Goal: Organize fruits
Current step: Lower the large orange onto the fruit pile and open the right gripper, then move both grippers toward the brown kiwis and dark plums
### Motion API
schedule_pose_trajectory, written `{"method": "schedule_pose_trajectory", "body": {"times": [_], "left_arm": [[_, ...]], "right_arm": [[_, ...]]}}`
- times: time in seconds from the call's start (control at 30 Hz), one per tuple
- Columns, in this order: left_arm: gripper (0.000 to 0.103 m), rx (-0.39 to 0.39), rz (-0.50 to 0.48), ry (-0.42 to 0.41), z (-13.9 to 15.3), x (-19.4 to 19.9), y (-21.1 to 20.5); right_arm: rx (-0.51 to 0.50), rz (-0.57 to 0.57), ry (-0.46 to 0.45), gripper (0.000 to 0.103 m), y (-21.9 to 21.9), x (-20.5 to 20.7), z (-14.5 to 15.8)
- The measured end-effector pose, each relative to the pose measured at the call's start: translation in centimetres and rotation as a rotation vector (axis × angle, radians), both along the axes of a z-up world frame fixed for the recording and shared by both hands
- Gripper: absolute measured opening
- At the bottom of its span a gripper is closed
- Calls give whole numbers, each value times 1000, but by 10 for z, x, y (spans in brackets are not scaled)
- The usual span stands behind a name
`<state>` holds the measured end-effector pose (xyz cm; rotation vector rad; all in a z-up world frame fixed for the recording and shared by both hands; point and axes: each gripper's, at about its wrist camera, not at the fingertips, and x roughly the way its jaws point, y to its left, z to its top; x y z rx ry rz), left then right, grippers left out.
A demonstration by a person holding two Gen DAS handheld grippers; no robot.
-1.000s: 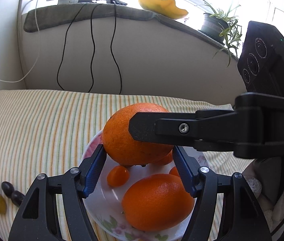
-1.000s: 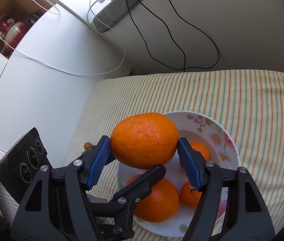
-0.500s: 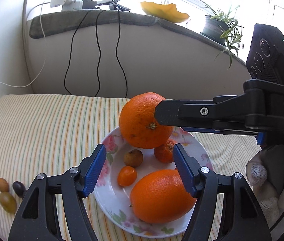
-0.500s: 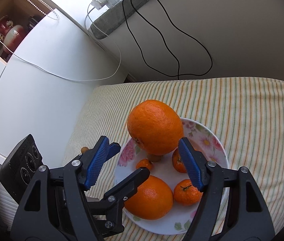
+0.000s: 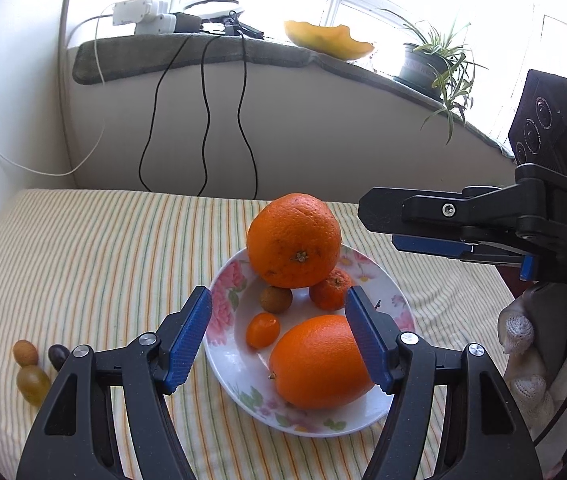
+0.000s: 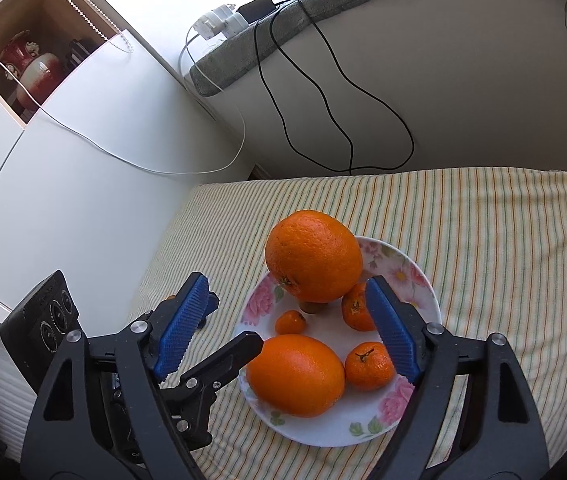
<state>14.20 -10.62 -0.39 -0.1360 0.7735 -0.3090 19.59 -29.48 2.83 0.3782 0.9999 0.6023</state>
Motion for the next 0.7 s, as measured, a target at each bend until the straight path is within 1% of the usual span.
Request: {"method": "schedule_pose_trajectory", "body": {"times": [0.2,0.53,0.7], "left_arm": [[69,-9,11,-25,6,-14,12],[69,-19,30,-54,9,-39,39],[72,-14,37,-68,8,-48,56]], "right_arm": [[-9,-21,-22,84,-2,-13,4],[-55,-13,-133,84,18,-46,23],[-81,-18,-215,84,34,-64,32]]}}
